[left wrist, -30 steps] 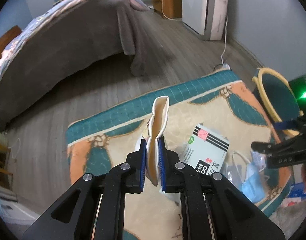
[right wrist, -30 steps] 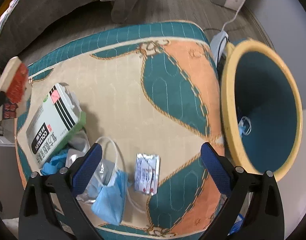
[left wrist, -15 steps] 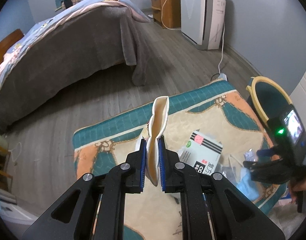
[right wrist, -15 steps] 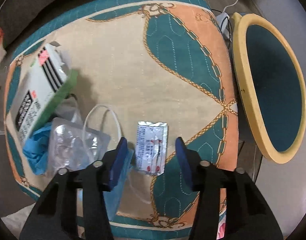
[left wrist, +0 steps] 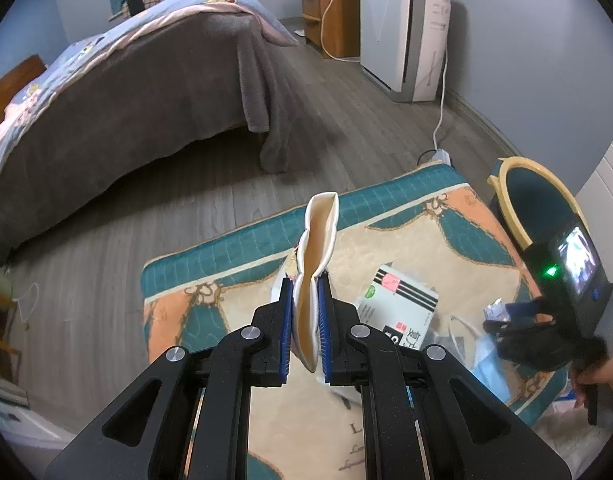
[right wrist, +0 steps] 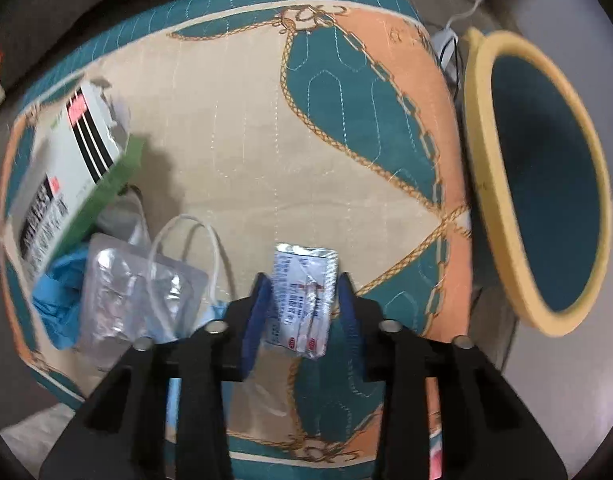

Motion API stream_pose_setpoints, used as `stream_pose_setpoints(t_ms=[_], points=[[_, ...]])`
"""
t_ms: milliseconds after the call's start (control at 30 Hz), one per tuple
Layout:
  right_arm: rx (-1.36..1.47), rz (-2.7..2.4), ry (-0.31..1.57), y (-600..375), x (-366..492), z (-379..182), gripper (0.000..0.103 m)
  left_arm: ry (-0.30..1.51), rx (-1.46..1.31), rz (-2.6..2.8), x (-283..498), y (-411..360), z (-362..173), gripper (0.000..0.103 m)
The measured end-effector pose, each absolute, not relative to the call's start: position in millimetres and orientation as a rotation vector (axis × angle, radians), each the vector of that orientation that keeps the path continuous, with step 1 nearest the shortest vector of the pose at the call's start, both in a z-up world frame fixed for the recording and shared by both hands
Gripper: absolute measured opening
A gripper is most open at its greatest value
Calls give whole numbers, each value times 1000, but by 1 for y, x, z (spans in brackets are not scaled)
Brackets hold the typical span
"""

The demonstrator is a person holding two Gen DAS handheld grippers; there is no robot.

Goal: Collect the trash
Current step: 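Grasp the white paper piece with the left tool while the right tool grasps the silver sachet, then carry the white paper and silver sachet over the bin with both tools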

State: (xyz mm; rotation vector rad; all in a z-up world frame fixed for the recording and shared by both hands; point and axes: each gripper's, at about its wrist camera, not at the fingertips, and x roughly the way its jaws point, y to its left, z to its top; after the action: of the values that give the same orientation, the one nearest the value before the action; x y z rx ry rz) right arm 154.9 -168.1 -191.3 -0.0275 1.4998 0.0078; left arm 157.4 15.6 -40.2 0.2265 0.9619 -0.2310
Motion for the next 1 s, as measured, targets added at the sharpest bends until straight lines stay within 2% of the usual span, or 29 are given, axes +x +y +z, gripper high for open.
stream_pose_setpoints(t_ms=[233, 500, 700, 1000], points=[[9, 4, 1419, -181, 165, -165, 28, 930, 231, -242, 149, 7, -26, 13], [65, 49, 1179, -204, 164, -86, 28, 875, 264, -241, 136, -6, -9, 13], [125, 94, 1081, -225, 160, -39, 28, 852, 288, -252, 126, -21, -1, 13], [129, 86, 1054, -243, 163, -40, 28, 818, 330, -324, 111, -62, -3, 13]])
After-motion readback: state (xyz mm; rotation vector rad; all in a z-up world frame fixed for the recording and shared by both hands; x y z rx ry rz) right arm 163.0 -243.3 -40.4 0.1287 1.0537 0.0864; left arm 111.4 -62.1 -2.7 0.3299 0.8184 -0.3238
